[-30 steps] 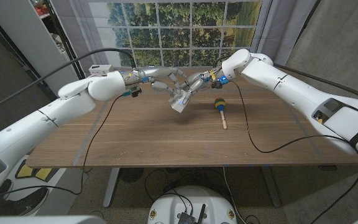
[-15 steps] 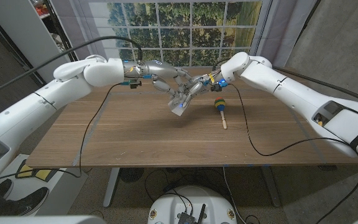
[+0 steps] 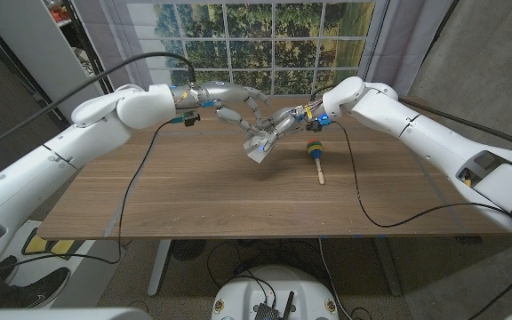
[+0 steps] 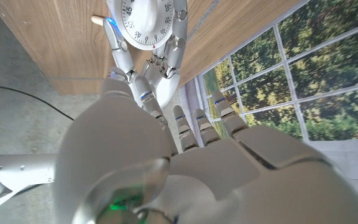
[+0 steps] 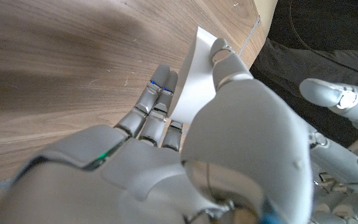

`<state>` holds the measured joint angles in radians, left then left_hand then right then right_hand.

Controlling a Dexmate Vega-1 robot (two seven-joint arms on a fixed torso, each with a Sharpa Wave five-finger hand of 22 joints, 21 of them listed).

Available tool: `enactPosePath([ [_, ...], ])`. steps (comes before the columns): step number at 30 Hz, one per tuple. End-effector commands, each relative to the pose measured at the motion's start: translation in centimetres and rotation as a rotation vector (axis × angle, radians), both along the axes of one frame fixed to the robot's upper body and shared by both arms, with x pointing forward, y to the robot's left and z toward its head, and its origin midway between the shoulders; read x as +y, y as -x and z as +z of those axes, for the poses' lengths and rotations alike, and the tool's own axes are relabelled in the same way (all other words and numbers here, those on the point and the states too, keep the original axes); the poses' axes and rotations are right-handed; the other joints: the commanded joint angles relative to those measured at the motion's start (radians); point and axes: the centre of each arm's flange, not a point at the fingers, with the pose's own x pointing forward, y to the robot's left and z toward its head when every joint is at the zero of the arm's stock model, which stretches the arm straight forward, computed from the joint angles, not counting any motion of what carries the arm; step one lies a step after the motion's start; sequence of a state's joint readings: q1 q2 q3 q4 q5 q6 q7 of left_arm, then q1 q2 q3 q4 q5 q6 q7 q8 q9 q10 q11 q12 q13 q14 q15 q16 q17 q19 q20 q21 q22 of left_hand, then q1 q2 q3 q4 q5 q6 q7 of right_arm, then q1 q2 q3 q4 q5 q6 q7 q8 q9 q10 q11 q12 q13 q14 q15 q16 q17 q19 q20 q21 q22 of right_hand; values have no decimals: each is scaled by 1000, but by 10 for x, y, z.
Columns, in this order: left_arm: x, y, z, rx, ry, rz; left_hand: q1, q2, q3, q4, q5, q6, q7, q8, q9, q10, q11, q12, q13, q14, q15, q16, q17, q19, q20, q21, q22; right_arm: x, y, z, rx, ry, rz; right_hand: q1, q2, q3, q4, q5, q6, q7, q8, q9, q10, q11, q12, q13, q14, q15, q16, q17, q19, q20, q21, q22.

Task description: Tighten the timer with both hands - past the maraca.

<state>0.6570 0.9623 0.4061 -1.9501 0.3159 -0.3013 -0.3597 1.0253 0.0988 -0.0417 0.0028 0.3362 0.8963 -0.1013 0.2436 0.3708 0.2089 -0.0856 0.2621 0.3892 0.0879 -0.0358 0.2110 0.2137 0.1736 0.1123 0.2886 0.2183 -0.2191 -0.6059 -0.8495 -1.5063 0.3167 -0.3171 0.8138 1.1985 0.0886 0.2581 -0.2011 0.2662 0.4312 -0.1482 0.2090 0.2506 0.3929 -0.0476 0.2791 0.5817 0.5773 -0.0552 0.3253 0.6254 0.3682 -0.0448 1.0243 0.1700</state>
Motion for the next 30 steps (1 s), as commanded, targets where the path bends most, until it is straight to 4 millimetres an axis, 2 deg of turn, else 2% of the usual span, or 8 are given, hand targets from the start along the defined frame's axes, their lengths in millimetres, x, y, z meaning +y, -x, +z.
enactPosePath([
  [1, 15, -2, -11, 61, 187, 72, -7, 5, -10, 1, -1, -1, 12, 0, 6, 9, 4, 7, 0, 6, -8, 1, 0, -2, 6, 7, 2, -14, 3, 9, -34, -86, 17, -34, 53, 64, 48, 1, -21, -15, -4, 3, 62, -27, 17, 115, 17, -174, 10, 5, 9, -145, -1, 4],
  [9, 17, -5, -15, 76, 211, 79, -11, 8, -15, 4, -5, -4, 13, -2, 9, 12, 3, 8, 0, 9, -9, 2, 0, -1, 4, 8, 2, -18, 1, 10, -35, -108, 28, -22, 53, 70, 42, 1, -84, -48, -23, -1, 78, -31, 21, 117, 38, -173, 17, 5, 19, -145, 2, 5],
  [15, 17, -2, -12, 77, 197, 71, -12, 9, -17, 5, -7, -6, 12, -2, 11, 14, 1, 8, -1, 8, -10, 1, -1, 0, 3, 9, 1, -21, 2, 10, -39, -129, 30, -18, 49, 71, 42, 1, -119, -61, -28, -5, 90, -33, 24, 119, 49, -173, 19, 3, 25, -145, 4, 6],
  [19, 14, 5, 1, 57, 119, 77, -8, 9, -18, 3, -9, -2, 8, -1, 12, 2, 4, 4, -1, 1, -10, -3, -2, -4, 4, 7, 1, -23, 4, 10, -42, -148, 36, -21, 43, 67, 43, -2, -125, -66, -25, -7, 93, -34, 26, 120, 56, -172, 24, 7, 28, -145, 5, 6],
  [25, 5, 20, 24, 12, -14, 133, 11, 6, -19, -8, -9, -13, -4, -5, 16, -35, 13, -11, -3, -28, 9, -14, -4, -23, 15, 0, 0, -24, 9, 8, -42, -173, 49, -26, 39, 61, 47, -5, -117, -67, -17, -9, 100, -30, 26, 120, 61, -171, 26, 7, 34, -144, 7, 6],
  [29, 2, 27, 34, -17, -32, 159, 12, 4, -21, -9, -9, -13, -7, -5, 17, -40, 13, -13, -3, -36, 11, -16, -4, -26, 15, -1, 0, -25, 11, 8, -44, -192, 59, -27, 36, 59, 47, -8, -113, -67, -14, -10, 101, -29, 27, 121, 62, -171, 27, 7, 38, -144, 8, 6],
  [30, 2, 29, 36, -21, -28, 161, 10, 2, -24, -8, -9, -17, -2, -7, 17, -41, 14, -14, -4, -37, 13, -15, -3, -28, 17, -2, 0, -25, 12, 8, -46, -198, 62, -29, 36, 58, 48, -9, -113, -68, -13, -10, 102, -32, 27, 121, 63, -171, 27, 6, 38, -145, 8, 6],
])
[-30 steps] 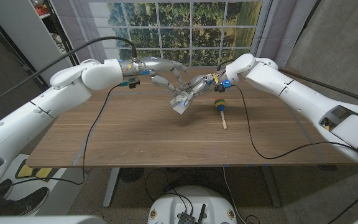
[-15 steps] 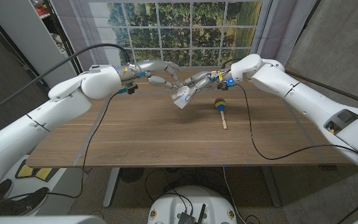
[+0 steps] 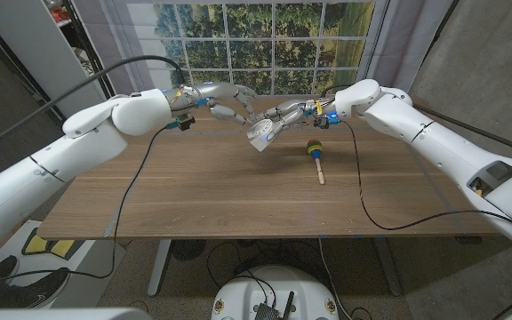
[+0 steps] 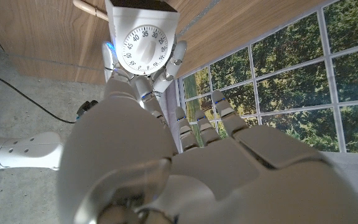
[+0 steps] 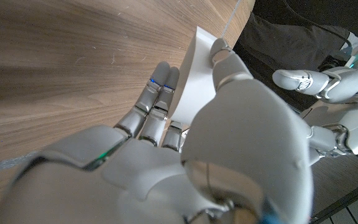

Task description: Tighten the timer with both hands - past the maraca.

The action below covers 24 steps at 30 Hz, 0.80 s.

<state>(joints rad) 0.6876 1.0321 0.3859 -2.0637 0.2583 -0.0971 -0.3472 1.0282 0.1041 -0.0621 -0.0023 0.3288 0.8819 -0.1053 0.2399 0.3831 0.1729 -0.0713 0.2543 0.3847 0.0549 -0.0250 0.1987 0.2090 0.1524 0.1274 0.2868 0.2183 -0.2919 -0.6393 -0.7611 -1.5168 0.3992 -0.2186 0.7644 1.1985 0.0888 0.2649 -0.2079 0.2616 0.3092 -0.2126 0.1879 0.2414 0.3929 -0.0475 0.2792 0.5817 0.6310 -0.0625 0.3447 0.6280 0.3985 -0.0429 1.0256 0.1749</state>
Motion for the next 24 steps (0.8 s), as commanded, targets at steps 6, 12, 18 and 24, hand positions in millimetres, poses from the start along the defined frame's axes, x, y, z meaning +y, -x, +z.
enactPosePath([
  [6, -2, 22, 33, -38, -96, 84, 4, -5, -10, -1, -2, 2, 10, -2, 5, -1, -2, -4, -1, -1, 3, 0, 2, -7, 4, 0, 0, -3, 11, 0, -2, -81, 38, -29, 35, 49, 55, -8, 12, -5, 10, -3, 105, -33, 27, 121, 12, -165, 9, 4, 12, -147, 7, 1],
  [12, 1, 20, 35, -37, -111, 113, 4, -8, -14, -1, -1, -7, 4, -7, 5, -3, -1, -5, -2, -2, 5, 1, 2, -10, 8, -1, 0, -1, 11, 0, 16, -105, 50, -30, 33, 46, 56, -12, 16, -5, 13, -4, 102, -31, 25, 121, 13, -164, 9, 3, 15, -148, 7, 1],
  [18, 1, 13, 32, -39, -122, 117, 9, -8, -17, -3, 1, -21, 3, -14, 4, -4, 1, -5, -3, -3, 8, 2, 2, -11, 12, -1, 0, 1, 11, 0, 29, -121, 56, -32, 33, 44, 58, -16, 15, -5, 14, -6, 104, -30, 24, 121, 12, -163, 7, 1, 17, -148, 7, 0],
  [24, -2, 3, 29, -45, -103, 98, 22, -3, -16, -8, 6, -50, -6, -29, -1, -6, 2, -5, -3, -4, 10, 3, 2, -12, 14, -1, 0, 4, 12, 2, 30, -131, 65, -34, 32, 43, 59, -19, 18, -5, 15, -7, 105, -29, 23, 121, 13, -163, 7, 1, 19, -148, 6, 0],
])
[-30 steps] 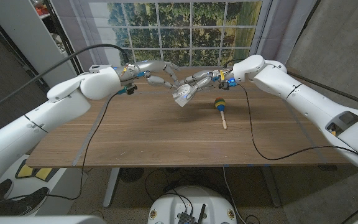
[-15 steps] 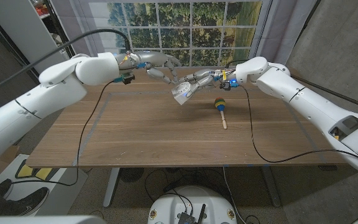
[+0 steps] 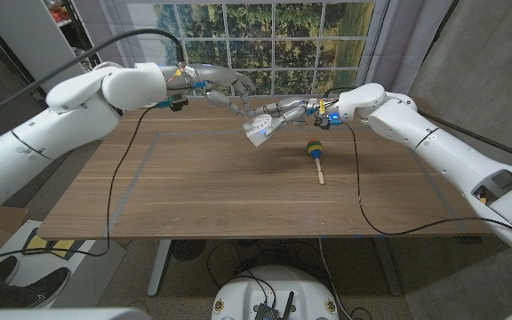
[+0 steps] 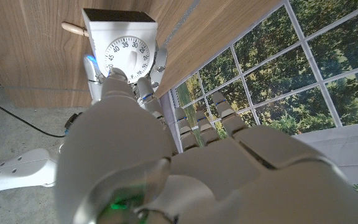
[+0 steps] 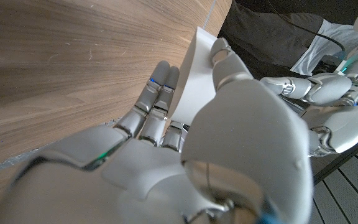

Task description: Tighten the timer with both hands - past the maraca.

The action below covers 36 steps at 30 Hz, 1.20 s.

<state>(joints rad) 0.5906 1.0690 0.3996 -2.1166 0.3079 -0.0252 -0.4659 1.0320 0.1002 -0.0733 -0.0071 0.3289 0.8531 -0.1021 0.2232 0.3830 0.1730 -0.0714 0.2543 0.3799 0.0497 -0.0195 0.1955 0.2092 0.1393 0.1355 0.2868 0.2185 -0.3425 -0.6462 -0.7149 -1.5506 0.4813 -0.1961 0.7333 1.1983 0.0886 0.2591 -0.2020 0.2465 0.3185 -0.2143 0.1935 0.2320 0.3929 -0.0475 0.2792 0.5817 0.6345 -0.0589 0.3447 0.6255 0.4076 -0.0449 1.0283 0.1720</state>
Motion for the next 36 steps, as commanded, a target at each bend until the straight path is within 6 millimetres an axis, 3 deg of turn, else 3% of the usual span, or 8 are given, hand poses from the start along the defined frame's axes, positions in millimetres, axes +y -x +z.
enactPosePath([
  [1, -2, -13, -4, -17, 5, -7, 19, 2, -5, -4, 6, -26, -11, -14, -1, -6, 2, -5, 1, 2, 5, 7, 2, 2, 6, -1, 0, 5, 2, 2, 14, -33, 21, -35, 34, 49, 54, -4, 8, -3, 10, 2, 104, -28, 23, 122, 10, -166, 7, 3, 11, -147, 3, 3],
  [14, -14, -20, -5, -26, 14, -69, 45, 18, 2, -13, 14, -10, -26, -10, -9, 11, 0, 4, 0, 17, -5, 13, 2, 15, 1, 5, 0, 7, 9, 4, 13, -43, 51, -37, 37, 48, 55, -10, 9, -4, 11, 0, 108, -23, 21, 122, 10, -166, 5, 1, 13, -147, 0, 2],
  [32, -16, -28, -5, 27, -19, -97, 89, 25, 9, -34, 24, 17, -35, -1, -12, 9, 5, 4, -1, 19, -10, 12, 1, 9, 2, 5, 0, 8, 8, 6, 30, -80, 66, -46, 43, 50, 59, -13, 10, -3, 13, -2, 110, -27, 18, 123, 11, -166, 2, -1, 15, -148, -5, 2],
  [36, -15, -30, -7, 36, -11, -123, 110, 26, 11, -44, 29, 34, -46, 8, -9, 19, -12, 8, -1, 24, -15, 13, 0, 9, 2, 6, 0, 8, 8, 6, 34, -89, 66, -49, 43, 50, 61, -14, 11, -3, 13, -2, 111, -26, 18, 123, 12, -164, 3, 0, 15, -148, -5, 2],
])
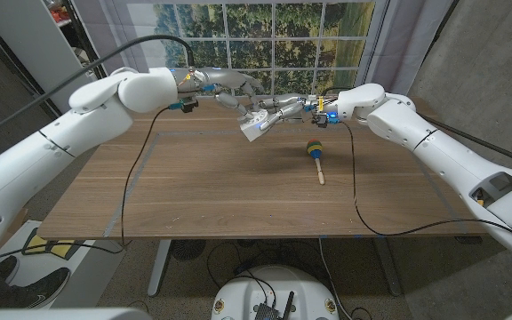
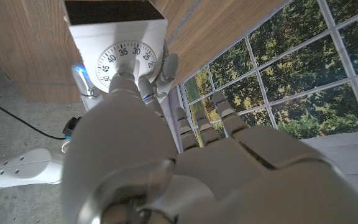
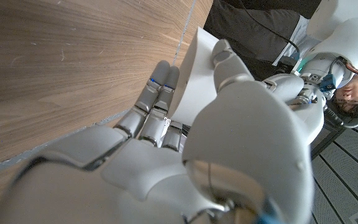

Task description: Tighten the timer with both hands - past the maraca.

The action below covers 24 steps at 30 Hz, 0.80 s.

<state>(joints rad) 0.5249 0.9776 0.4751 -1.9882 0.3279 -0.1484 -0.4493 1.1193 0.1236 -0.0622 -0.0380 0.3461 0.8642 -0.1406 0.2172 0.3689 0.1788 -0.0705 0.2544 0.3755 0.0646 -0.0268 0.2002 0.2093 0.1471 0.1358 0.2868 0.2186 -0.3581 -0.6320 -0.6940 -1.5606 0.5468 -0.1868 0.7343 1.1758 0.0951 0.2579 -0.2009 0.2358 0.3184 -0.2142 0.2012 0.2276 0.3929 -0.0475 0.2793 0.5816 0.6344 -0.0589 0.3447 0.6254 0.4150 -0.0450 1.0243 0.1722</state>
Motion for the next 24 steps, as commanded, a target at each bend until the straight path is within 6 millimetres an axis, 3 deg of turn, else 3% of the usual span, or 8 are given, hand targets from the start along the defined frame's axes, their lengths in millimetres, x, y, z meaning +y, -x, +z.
enactPosePath([
  [1, 0, -6, -4, 30, -1, -49, 24, 3, 0, -14, 12, 24, -7, 14, 5, 16, -13, 9, 3, 11, -12, 10, 0, 2, 0, 6, 0, 1, 0, 2, 12, -29, 6, -27, 37, 51, 60, -3, 12, -2, 5, 2, 112, -25, 17, 122, 12, -164, 2, 0, 8, -147, -2, 2],
  [7, 0, -7, -5, 43, 14, -81, 49, 10, 3, -24, 19, 54, -10, 30, 14, 38, -41, 18, 3, 27, -25, 14, -1, 8, -3, 9, 1, 1, 1, 2, 14, -36, 4, -33, 37, 51, 62, -4, 15, -1, 7, 2, 114, -23, 16, 122, 13, -164, 1, 0, 10, -146, -3, 2],
  [15, 2, -3, -4, 54, -4, -87, 94, 28, 17, -43, 29, 104, -16, 59, 29, 53, -55, 23, 2, 37, -33, 15, -1, 18, -10, 16, 2, 0, 2, 2, 24, -36, 7, -40, 38, 53, 64, -5, 19, 1, 9, 1, 114, -25, 15, 124, 13, -164, -1, 0, 12, -146, -4, 2],
  [24, -1, 4, 2, 51, -96, -116, 155, 44, 41, -65, 31, 186, -7, 92, 27, 93, -100, 35, 1, 50, -46, 21, 2, 36, -25, 30, 5, -1, 1, 2, 50, -47, 24, -47, 40, 55, 66, -6, 19, 1, 8, 1, 113, -26, 14, 125, 14, -164, -2, 1, 13, -148, -7, 2],
])
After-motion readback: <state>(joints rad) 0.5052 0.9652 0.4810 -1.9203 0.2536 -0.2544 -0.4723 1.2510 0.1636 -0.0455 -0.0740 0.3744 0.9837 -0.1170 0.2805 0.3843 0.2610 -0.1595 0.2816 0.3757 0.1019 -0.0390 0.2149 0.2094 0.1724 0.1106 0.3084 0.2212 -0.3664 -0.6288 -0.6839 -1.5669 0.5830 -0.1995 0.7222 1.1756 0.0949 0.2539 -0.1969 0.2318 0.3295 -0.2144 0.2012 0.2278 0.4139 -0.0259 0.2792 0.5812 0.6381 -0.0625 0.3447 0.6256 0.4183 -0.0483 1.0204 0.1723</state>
